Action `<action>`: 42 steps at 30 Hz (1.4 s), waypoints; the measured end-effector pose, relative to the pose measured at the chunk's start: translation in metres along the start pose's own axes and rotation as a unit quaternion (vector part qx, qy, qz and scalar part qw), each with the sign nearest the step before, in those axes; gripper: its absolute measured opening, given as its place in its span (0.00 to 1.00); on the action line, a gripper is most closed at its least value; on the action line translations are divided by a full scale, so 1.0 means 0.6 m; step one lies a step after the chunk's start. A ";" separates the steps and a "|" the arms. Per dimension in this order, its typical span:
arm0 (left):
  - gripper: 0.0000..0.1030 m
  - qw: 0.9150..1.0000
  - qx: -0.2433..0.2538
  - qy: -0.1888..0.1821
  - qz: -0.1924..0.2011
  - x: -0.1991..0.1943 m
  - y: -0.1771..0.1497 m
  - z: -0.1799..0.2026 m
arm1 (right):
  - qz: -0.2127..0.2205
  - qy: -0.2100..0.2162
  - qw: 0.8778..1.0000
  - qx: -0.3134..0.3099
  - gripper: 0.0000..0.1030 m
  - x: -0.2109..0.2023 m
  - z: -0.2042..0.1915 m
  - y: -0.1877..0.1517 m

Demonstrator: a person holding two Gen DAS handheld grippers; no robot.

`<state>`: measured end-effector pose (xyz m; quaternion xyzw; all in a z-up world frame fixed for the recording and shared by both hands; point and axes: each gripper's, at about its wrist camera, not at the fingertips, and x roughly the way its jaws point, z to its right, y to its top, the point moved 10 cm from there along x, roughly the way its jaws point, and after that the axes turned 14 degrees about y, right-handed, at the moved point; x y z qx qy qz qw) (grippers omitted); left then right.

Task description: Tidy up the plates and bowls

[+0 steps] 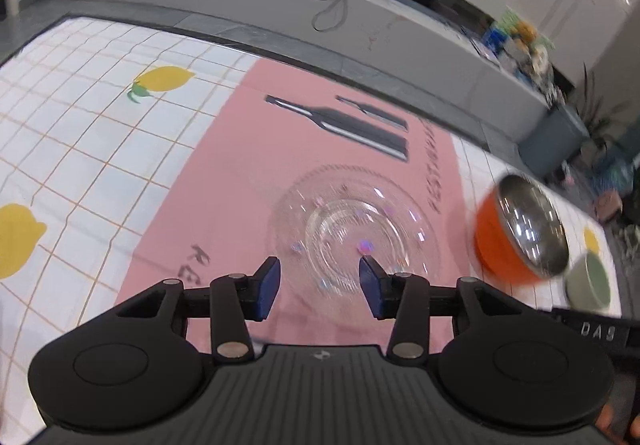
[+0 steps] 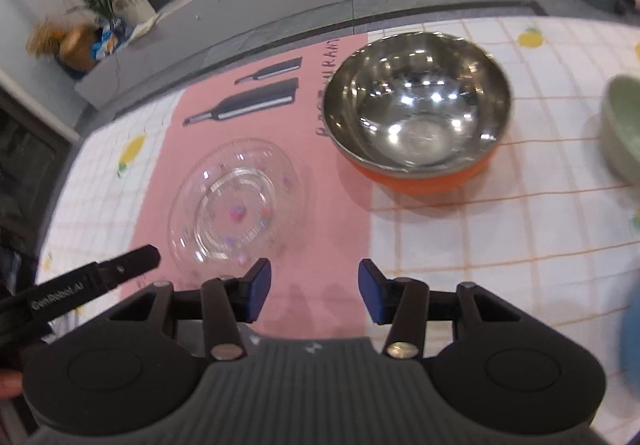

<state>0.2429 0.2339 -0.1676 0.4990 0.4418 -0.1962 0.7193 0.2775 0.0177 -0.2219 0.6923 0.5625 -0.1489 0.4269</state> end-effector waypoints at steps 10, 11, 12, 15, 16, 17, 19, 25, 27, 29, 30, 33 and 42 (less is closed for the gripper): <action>0.50 0.999 -0.031 0.019 0.002 0.064 0.026 -0.023 | 0.007 0.003 0.999 0.043 0.47 0.065 -0.004 0.025; 0.50 0.999 -0.033 0.022 0.003 0.070 0.027 -0.026 | 0.006 -0.006 0.999 0.041 0.47 0.072 -0.002 0.027; 0.50 0.999 -0.038 0.023 0.004 0.077 0.029 -0.030 | 0.006 -0.011 0.999 0.038 0.47 0.076 -0.003 0.027; 0.50 0.999 -0.050 0.017 0.002 0.096 0.034 -0.038 | 0.012 -0.019 0.999 0.035 0.47 0.090 0.003 0.032; 0.50 0.999 -0.051 0.016 0.000 0.101 0.034 -0.038 | 0.012 -0.022 0.999 0.035 0.47 0.094 0.005 0.034; 0.48 0.999 -0.049 0.014 0.001 0.105 0.034 -0.038 | 0.013 -0.022 0.999 0.034 0.47 0.099 0.006 0.036; 0.47 0.999 -0.040 0.013 0.012 0.107 0.037 -0.035 | 0.014 -0.023 0.999 0.034 0.47 0.110 0.009 0.037; 0.29 1.000 -0.022 0.004 0.020 0.107 0.033 -0.021 | 0.026 -0.012 0.999 0.018 0.41 0.124 0.000 0.043; 0.22 1.000 -0.008 -0.002 0.020 0.107 0.029 -0.011 | 0.025 -0.010 1.000 0.014 0.34 0.129 -0.002 0.044; 0.19 1.000 0.000 -0.003 0.021 0.107 0.027 -0.003 | 0.022 -0.004 1.000 0.016 0.18 0.135 -0.004 0.043; 0.19 1.000 0.006 0.003 0.023 0.106 0.026 -0.001 | 0.020 0.003 1.000 0.021 0.14 0.139 -0.005 0.042; 0.19 1.000 0.010 0.008 0.023 0.106 0.026 0.001 | 0.024 0.010 0.999 0.031 0.10 0.142 -0.004 0.041; 0.16 1.000 0.007 0.011 0.024 0.086 0.014 -0.010 | 0.013 0.012 0.999 0.029 0.08 0.133 -0.006 0.033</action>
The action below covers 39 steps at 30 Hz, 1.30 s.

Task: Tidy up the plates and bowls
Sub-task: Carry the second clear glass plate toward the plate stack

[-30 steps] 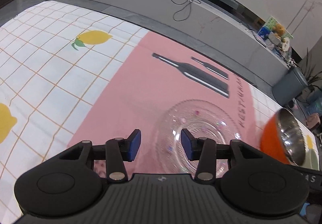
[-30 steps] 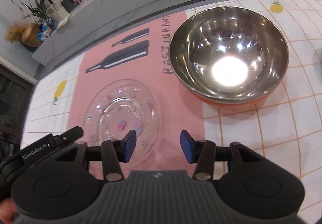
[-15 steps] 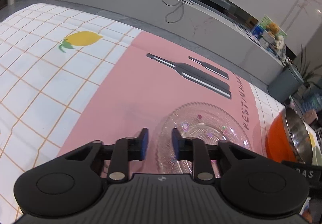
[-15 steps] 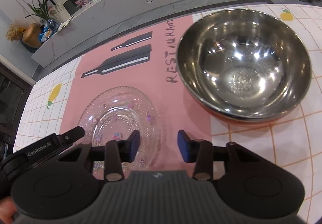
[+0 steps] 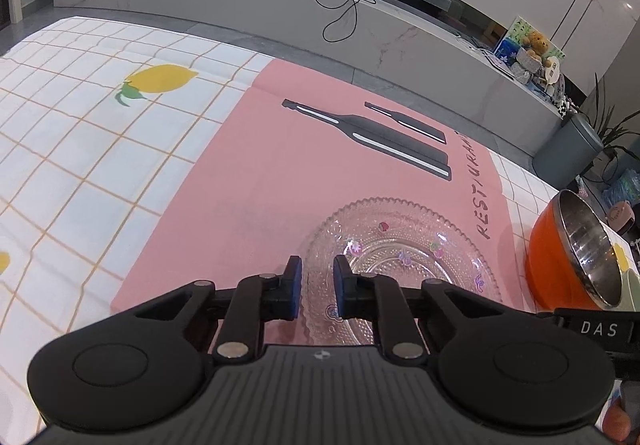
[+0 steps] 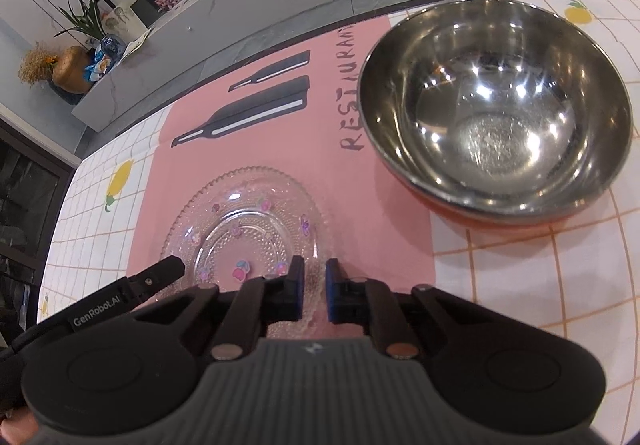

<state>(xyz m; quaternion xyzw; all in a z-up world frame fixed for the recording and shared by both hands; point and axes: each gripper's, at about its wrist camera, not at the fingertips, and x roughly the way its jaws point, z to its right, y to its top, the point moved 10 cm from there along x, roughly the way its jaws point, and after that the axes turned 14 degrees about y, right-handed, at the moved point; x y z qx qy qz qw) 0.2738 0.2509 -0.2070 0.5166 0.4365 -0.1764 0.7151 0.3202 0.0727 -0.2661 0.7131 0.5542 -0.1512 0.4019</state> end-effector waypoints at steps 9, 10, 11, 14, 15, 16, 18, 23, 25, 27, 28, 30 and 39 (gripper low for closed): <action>0.15 1.000 -0.021 -0.009 0.005 -0.049 -0.027 -0.013 | -0.006 0.015 1.000 -0.008 0.08 -0.035 -0.011 -0.030; 0.15 1.000 -0.021 -0.009 0.006 -0.057 -0.031 -0.012 | -0.007 0.017 1.000 -0.008 0.08 -0.041 -0.011 -0.035; 0.15 1.000 -0.021 -0.010 0.006 -0.064 -0.034 -0.012 | -0.006 0.018 1.000 -0.009 0.08 -0.047 -0.012 -0.040; 0.15 1.000 -0.022 -0.011 0.004 -0.087 -0.048 -0.010 | -0.005 0.019 1.000 -0.009 0.08 -0.067 -0.012 -0.055; 0.15 1.000 -0.023 -0.012 0.006 -0.094 -0.053 -0.009 | -0.005 0.020 1.000 -0.008 0.08 -0.074 -0.012 -0.060; 0.15 1.000 -0.025 -0.012 0.006 -0.102 -0.058 -0.009 | -0.005 0.020 1.000 -0.006 0.08 -0.082 -0.012 -0.065; 0.15 0.999 -0.029 -0.013 0.006 -0.117 -0.070 -0.008 | -0.002 0.022 1.000 -0.006 0.08 -0.102 -0.010 -0.075; 0.15 0.999 -0.039 -0.019 0.003 -0.155 -0.100 0.000 | 0.000 0.028 1.000 -0.013 0.07 -0.152 -0.012 -0.101; 0.15 0.999 -0.048 -0.025 -0.004 -0.171 -0.111 0.005 | -0.001 0.027 1.000 -0.010 0.07 -0.172 -0.009 -0.111; 0.15 0.998 -0.057 -0.029 -0.012 -0.184 -0.123 0.008 | 0.000 0.030 1.000 -0.007 0.07 -0.194 -0.003 -0.121; 0.15 0.998 -0.058 -0.031 -0.013 -0.192 -0.128 0.011 | 0.001 0.031 0.999 -0.006 0.07 -0.204 -0.001 -0.127; 0.15 0.997 -0.062 -0.032 -0.017 -0.207 -0.140 0.018 | 0.002 0.035 0.999 -0.002 0.07 -0.223 0.004 -0.137; 0.15 0.997 -0.051 -0.058 -0.014 -0.268 -0.189 0.070 | 0.022 0.043 0.999 0.024 0.07 -0.309 0.044 -0.182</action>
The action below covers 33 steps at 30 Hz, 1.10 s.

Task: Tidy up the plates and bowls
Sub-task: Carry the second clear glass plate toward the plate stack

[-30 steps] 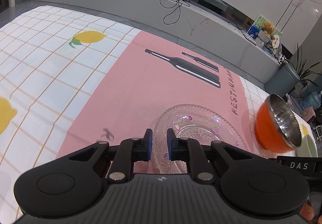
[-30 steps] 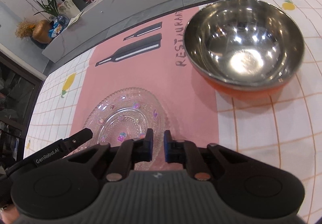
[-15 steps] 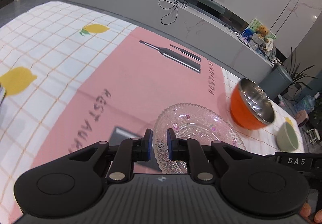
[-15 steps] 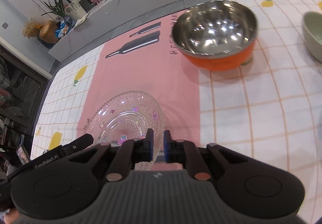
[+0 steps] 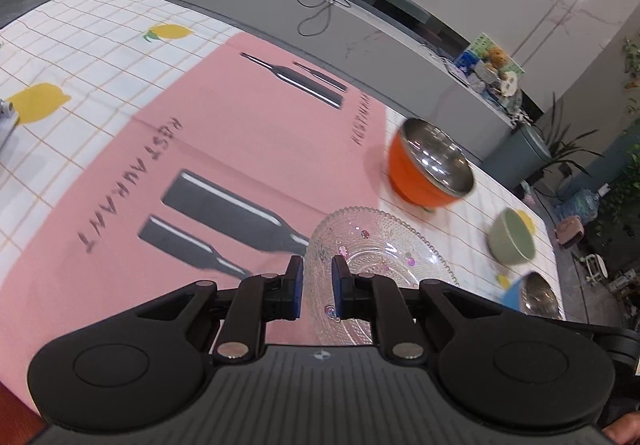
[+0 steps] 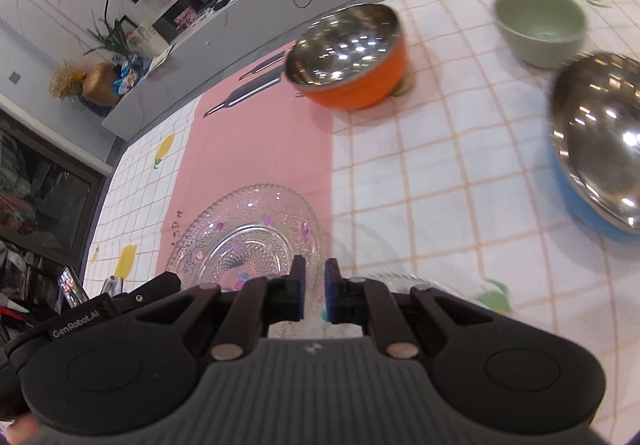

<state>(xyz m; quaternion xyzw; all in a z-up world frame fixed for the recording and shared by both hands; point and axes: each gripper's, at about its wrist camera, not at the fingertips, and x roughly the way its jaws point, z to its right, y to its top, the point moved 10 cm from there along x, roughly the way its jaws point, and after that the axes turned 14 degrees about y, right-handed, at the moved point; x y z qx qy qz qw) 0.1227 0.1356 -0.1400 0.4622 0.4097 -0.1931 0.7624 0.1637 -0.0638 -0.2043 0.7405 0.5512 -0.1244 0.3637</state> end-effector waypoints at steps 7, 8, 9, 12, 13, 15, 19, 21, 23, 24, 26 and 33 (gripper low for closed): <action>0.15 0.999 0.031 -0.018 -0.014 -0.017 -0.055 0.042 | 0.011 -0.009 1.000 0.010 0.07 -0.068 0.035 -0.031; 0.15 0.999 0.035 -0.019 -0.019 -0.016 -0.064 0.047 | 0.013 -0.012 1.000 0.011 0.07 -0.075 0.040 -0.035; 0.15 0.999 0.039 -0.019 -0.022 -0.016 -0.072 0.051 | 0.013 -0.015 1.000 0.011 0.07 -0.082 0.045 -0.039; 0.15 0.998 0.047 -0.017 -0.029 -0.017 -0.091 0.056 | 0.015 -0.024 1.000 0.012 0.07 -0.097 0.059 -0.050; 0.15 0.998 0.050 -0.016 -0.031 -0.017 -0.097 0.056 | 0.013 -0.027 0.999 0.011 0.07 -0.100 0.062 -0.054; 0.15 0.998 0.053 -0.015 -0.035 -0.017 -0.109 0.057 | 0.010 -0.034 0.999 0.004 0.07 -0.105 0.067 -0.063; 0.15 0.998 0.052 -0.013 -0.045 -0.010 -0.126 0.053 | 0.006 -0.039 0.999 -0.002 0.07 -0.105 0.077 -0.074; 0.15 0.997 0.053 -0.012 -0.048 -0.006 -0.131 0.051 | 0.004 -0.043 0.999 -0.011 0.07 -0.103 0.078 -0.076; 0.15 0.997 0.055 -0.012 -0.051 -0.003 -0.135 0.051 | 0.002 -0.049 0.999 -0.021 0.07 -0.100 0.080 -0.078; 0.15 0.997 0.057 -0.011 -0.052 -0.001 -0.137 0.051 | 0.000 -0.050 0.999 -0.021 0.07 -0.100 0.083 -0.079; 0.15 0.997 0.061 -0.008 -0.056 0.001 -0.142 0.052 | -0.004 -0.051 0.998 -0.019 0.07 -0.097 0.088 -0.081; 0.15 0.995 0.087 0.010 -0.056 0.009 -0.157 0.059 | -0.011 -0.065 0.997 -0.031 0.07 -0.091 0.098 -0.087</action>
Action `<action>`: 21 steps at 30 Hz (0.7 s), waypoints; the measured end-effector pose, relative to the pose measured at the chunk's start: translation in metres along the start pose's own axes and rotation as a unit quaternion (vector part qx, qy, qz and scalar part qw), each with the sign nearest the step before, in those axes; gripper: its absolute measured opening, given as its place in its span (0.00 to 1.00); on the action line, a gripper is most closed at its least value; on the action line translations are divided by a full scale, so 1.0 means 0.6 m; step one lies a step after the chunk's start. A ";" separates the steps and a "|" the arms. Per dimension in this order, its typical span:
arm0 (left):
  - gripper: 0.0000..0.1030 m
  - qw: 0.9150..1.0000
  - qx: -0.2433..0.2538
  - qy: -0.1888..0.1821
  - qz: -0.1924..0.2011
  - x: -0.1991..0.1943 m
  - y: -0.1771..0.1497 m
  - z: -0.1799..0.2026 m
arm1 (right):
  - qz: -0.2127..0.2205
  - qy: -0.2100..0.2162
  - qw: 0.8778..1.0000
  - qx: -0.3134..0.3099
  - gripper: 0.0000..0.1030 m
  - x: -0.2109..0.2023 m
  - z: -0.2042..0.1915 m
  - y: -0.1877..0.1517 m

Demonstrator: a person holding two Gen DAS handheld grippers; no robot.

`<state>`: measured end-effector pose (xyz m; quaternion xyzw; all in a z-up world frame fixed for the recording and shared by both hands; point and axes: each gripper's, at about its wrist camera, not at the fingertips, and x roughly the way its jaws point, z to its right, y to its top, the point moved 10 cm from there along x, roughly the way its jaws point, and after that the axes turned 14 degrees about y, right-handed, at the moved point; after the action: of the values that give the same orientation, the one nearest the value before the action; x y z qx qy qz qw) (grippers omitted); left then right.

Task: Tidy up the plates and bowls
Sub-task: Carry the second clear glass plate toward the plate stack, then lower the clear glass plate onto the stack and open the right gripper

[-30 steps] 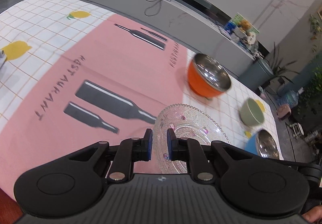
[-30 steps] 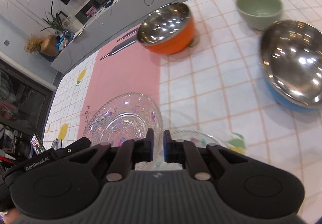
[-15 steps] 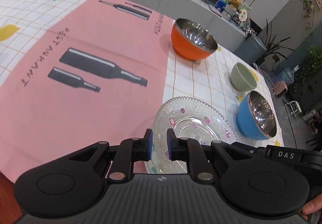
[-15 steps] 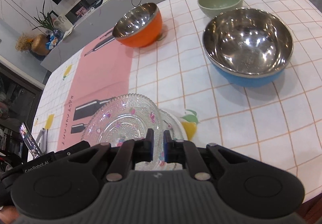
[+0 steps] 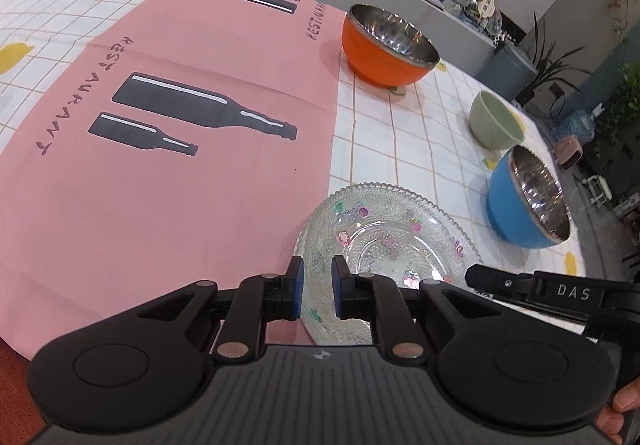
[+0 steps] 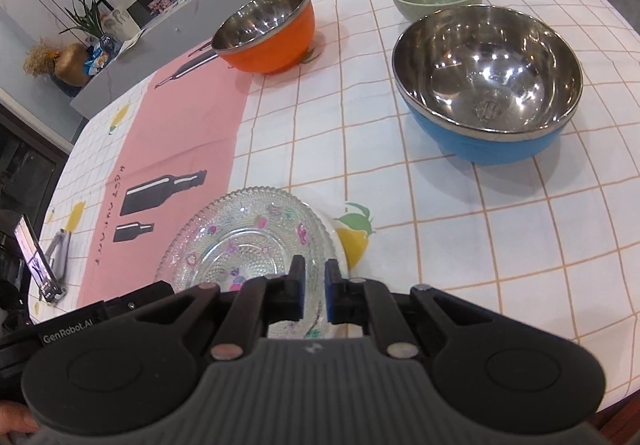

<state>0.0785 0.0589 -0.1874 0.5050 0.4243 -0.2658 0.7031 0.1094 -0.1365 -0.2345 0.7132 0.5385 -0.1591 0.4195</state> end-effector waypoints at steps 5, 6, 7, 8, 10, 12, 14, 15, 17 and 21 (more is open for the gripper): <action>0.15 1.000 0.015 0.012 0.007 0.001 0.000 0.005 | -0.006 -0.007 1.000 -0.011 0.07 0.006 0.003 -0.002; 0.15 1.000 0.020 0.015 0.008 0.001 0.000 0.007 | -0.007 -0.010 1.000 -0.015 0.07 0.006 0.003 -0.001; 0.15 0.999 0.026 0.020 0.010 0.000 -0.001 0.007 | -0.008 -0.013 1.000 -0.019 0.07 0.007 0.004 -0.001; 0.15 0.999 0.033 0.027 0.012 0.000 -0.002 0.009 | -0.011 -0.017 1.000 -0.023 0.07 0.008 0.004 -0.001; 0.15 0.998 0.042 0.034 0.017 -0.001 -0.003 0.012 | -0.015 -0.023 0.999 -0.034 0.07 0.010 0.003 -0.003; 0.15 0.998 0.047 0.037 0.018 -0.002 -0.004 0.014 | -0.016 -0.027 0.999 -0.043 0.07 0.011 0.001 -0.003; 0.15 0.998 0.050 0.038 0.020 -0.004 -0.004 0.014 | -0.020 -0.029 0.999 -0.041 0.07 0.013 0.004 -0.004; 0.15 0.998 0.049 0.038 0.018 -0.004 -0.004 0.013 | -0.021 -0.028 0.999 -0.038 0.07 0.014 0.007 -0.006; 0.14 0.998 0.046 0.035 0.015 -0.003 -0.003 0.011 | -0.021 -0.025 0.999 -0.037 0.07 0.013 0.008 -0.006; 0.15 0.999 0.035 0.035 0.016 -0.005 0.001 0.005 | -0.025 -0.030 0.998 -0.047 0.08 0.013 0.005 -0.007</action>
<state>0.0783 0.0560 -0.1844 0.5449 0.4307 -0.2517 0.6740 0.1094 -0.1334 -0.2432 0.6736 0.5505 -0.1652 0.4647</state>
